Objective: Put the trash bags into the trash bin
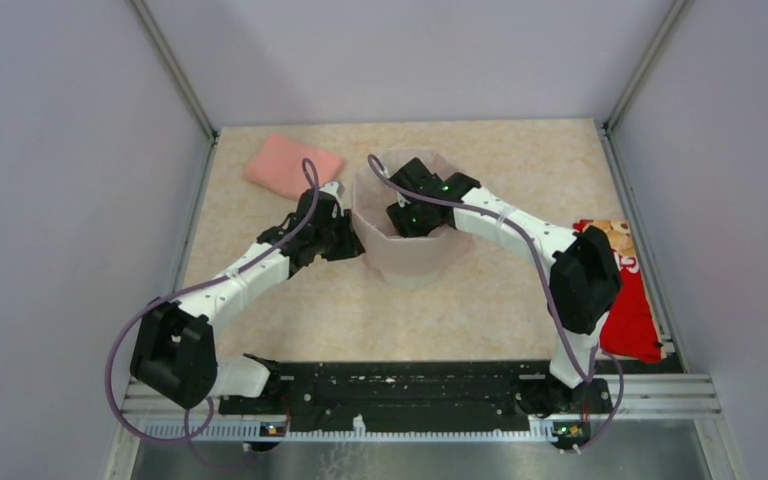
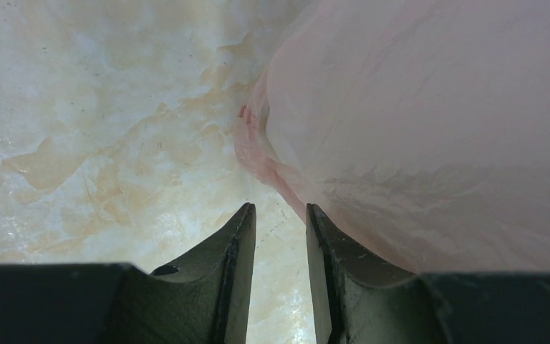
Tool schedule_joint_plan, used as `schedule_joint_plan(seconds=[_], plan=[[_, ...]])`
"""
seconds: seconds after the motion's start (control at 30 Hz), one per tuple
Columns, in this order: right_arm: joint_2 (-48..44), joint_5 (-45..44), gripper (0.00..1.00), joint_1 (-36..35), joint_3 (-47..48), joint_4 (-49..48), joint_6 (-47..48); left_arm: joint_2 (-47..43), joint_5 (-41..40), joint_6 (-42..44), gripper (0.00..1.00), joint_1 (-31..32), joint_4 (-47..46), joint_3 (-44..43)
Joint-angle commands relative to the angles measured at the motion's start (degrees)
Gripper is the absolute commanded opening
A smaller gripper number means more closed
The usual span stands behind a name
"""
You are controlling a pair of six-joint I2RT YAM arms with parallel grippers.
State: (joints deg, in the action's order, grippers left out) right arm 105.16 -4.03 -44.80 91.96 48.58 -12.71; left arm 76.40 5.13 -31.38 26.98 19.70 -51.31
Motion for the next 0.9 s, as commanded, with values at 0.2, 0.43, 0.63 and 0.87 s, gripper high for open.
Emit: schedule_joint_plan(seconds=[0.2, 0.43, 0.63, 0.87], plan=[[-1.52, -0.2, 0.49, -1.65, 0.28, 0.16, 1.98, 0.11, 0.89, 0.18, 0.39, -0.27, -2.62, -0.11], [1.24, 3.83, 0.49, 0.6, 1.16, 0.52, 1.15, -0.11, 0.65, 0.04, 0.38, -0.41, -2.57, 0.02], [3.2, 5.4, 0.49, 0.72, 2.26, 1.98, 1.8, -0.27, 0.73, -0.3, 0.38, -0.56, -2.78, 0.07], [5.04, 6.43, 0.49, 0.85, 2.02, 1.31, 1.73, -0.37, 0.99, -0.35, 0.38, -0.64, -2.82, 0.4]])
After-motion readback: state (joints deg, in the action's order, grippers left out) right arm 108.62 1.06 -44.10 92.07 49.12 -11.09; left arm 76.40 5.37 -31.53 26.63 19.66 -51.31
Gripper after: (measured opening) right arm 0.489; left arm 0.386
